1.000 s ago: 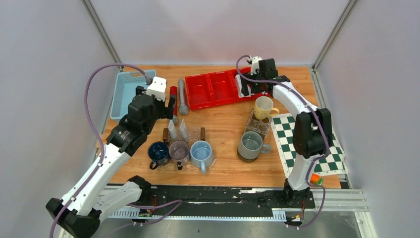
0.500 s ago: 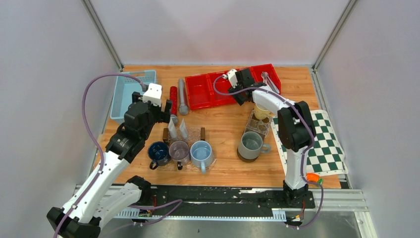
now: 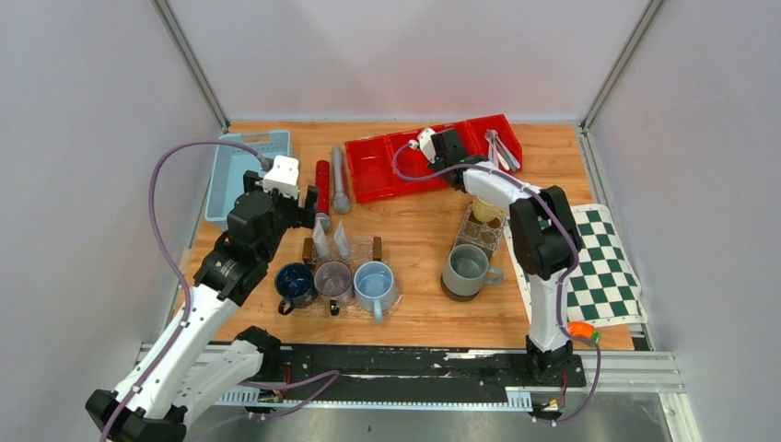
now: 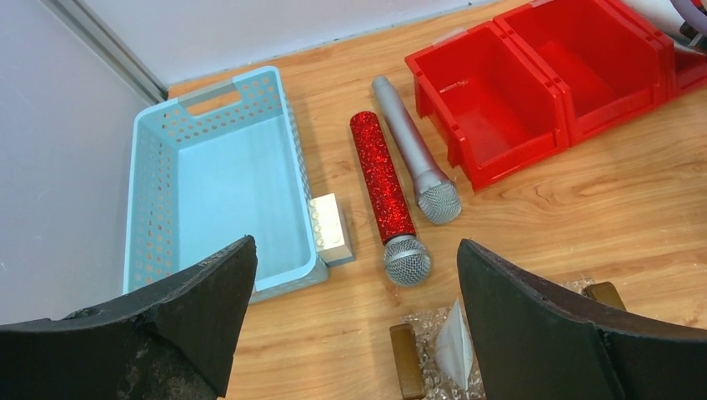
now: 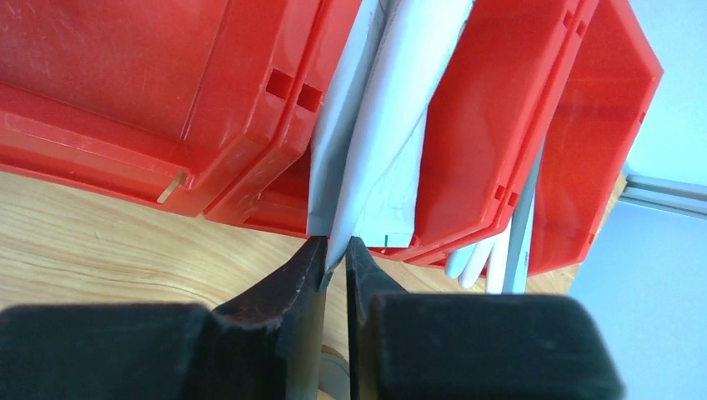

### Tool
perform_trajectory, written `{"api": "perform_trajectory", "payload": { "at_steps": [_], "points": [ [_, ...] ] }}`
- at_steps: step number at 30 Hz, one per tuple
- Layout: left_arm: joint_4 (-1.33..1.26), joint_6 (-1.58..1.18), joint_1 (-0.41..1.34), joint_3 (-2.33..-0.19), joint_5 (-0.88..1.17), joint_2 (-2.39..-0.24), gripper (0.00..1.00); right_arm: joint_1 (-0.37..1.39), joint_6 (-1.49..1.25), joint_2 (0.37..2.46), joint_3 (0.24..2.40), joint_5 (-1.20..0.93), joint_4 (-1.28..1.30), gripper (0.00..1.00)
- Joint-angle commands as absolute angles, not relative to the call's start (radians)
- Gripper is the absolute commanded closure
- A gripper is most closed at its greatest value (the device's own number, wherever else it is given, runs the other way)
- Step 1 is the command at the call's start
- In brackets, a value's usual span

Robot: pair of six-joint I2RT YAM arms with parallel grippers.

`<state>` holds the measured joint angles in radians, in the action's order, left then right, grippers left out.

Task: Prepare toiletry sets of a toothbrush and toothpaste on the tray
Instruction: Pick up the toothpaste from the storage box.

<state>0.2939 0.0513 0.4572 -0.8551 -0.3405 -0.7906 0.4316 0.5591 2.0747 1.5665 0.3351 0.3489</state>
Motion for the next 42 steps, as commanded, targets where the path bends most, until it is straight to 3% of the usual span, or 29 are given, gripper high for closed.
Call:
{"api": "perform_trajectory", "payload": {
  "at_steps": [1,5,25,42],
  "points": [
    [0.239,0.072,0.453,-0.844,-0.321,-0.773,0.04,0.441,0.574,2.038,1.583,0.363,0.274,0.92],
    [0.230,0.083,0.453,-0.836,-0.307,-0.770,0.04,0.445,0.544,2.013,1.586,0.332,0.327,1.00],
    [0.182,0.122,0.453,-0.811,-0.220,-0.749,0.03,0.426,0.300,1.886,1.660,0.202,0.548,1.00],
    [0.127,0.158,0.468,-0.819,-0.014,-0.771,0.12,0.352,-0.203,1.742,1.805,-0.172,0.802,1.00]
  ]
}}
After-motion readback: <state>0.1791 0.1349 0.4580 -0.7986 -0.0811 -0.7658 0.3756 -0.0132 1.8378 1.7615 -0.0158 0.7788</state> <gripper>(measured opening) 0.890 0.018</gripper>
